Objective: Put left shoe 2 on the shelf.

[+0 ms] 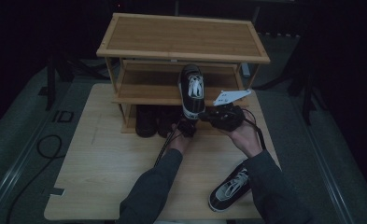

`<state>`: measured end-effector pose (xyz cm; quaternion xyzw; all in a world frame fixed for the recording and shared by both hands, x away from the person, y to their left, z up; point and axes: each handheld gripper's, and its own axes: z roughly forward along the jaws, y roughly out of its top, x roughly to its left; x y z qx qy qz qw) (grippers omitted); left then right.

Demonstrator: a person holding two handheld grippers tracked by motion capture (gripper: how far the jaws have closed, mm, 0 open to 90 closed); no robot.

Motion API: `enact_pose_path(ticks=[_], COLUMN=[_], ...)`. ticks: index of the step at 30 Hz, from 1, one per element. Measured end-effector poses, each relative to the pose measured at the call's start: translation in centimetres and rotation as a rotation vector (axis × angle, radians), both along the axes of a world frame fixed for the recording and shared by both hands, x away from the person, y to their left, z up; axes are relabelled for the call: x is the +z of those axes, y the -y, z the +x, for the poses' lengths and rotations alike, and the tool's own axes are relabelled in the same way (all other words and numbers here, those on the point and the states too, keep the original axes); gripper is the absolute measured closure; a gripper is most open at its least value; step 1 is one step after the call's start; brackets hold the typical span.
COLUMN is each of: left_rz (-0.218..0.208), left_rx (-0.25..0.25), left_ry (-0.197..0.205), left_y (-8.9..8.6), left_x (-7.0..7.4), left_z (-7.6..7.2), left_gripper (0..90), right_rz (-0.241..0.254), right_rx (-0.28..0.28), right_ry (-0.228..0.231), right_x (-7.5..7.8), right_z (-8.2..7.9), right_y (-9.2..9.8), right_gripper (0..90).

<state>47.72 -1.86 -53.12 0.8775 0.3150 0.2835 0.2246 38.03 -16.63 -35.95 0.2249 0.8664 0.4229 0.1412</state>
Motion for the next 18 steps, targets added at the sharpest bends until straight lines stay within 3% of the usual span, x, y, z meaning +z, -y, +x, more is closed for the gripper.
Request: enact_pose_path(ticks=[6, 18], left_rz=[-0.012, -0.003], left_rx=[-0.005, -0.003], left_ry=[0.000, 0.001], left_y=[0.0, 0.0], left_x=[-0.1, 0.0], left_z=[0.0, 0.0], left_gripper=[90.0, 90.0], right_rz=[-0.012, 0.007], right_rx=[-0.041, -0.036], right_ry=[0.020, 0.011], right_x=[-0.2, -0.3], right_z=[0.8, 1.4], right_y=[-0.5, -0.8], right_gripper=[90.0, 90.0])
